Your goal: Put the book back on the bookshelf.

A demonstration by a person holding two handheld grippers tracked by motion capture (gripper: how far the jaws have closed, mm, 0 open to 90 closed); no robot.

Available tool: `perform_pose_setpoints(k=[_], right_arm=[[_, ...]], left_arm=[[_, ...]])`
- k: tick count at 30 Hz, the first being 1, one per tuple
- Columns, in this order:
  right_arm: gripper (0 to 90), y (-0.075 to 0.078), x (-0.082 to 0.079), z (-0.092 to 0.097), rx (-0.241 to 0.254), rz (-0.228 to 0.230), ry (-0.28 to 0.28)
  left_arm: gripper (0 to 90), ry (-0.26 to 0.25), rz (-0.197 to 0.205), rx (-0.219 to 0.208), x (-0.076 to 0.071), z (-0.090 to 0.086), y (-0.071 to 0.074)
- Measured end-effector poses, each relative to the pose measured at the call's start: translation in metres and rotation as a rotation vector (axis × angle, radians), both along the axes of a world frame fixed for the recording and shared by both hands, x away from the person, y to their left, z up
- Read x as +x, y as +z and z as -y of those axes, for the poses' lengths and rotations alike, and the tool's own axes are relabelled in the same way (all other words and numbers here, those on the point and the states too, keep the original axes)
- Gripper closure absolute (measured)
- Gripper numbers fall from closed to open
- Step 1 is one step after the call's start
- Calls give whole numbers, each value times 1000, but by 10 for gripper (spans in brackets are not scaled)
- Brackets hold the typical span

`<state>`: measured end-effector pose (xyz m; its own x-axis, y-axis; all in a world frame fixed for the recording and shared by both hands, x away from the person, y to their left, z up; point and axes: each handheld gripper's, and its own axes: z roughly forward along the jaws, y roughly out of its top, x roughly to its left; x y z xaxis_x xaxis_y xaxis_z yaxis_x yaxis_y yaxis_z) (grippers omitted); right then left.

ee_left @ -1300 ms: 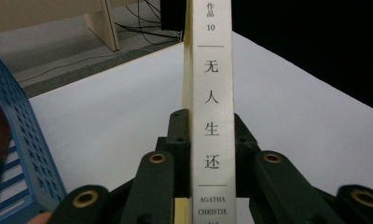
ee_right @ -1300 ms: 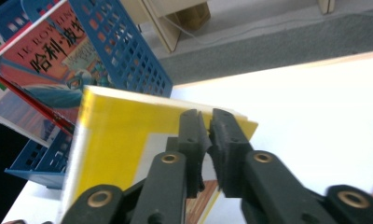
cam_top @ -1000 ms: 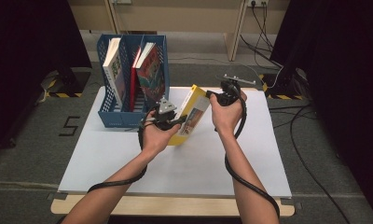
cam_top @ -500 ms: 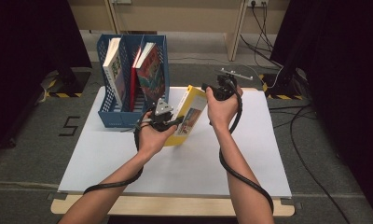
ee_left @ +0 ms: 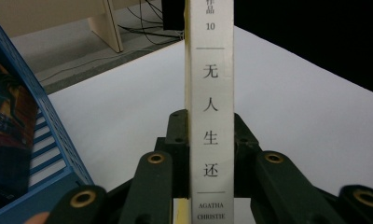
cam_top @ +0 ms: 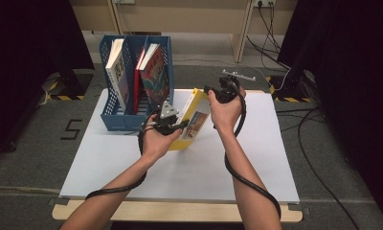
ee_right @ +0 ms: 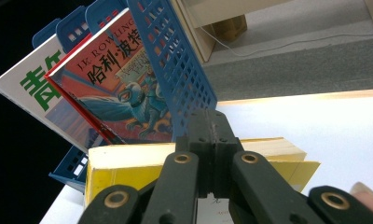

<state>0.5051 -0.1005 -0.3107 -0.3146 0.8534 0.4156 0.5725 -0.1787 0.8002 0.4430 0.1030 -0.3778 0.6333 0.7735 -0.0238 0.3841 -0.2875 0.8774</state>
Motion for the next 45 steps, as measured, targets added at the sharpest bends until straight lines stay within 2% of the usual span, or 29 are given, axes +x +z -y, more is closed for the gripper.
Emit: perform_pose_setpoints(k=[11, 14, 22, 27, 31, 45], right_arm=[[900, -1, -1, -7, -17, 4, 14], [900, -1, -2, -9, -14, 2, 22], [900, -1, -5, -18, -19, -2, 53], [900, -2, -7, -20, -22, 2, 64], [900, -3, -8, -23, -22, -1, 66], [900, -2, -10, -29, -32, 1, 79]], left_arm=[[710, -26, -26, 3, 5, 4, 7], [701, -24, -20, 7, 7, 6, 10], [692, -31, -67, -9, 18, 9, 11], [692, -36, -94, -36, 22, 12, 11], [695, -38, -108, -37, 24, 13, 10], [709, -47, -126, -32, 26, 10, 13]])
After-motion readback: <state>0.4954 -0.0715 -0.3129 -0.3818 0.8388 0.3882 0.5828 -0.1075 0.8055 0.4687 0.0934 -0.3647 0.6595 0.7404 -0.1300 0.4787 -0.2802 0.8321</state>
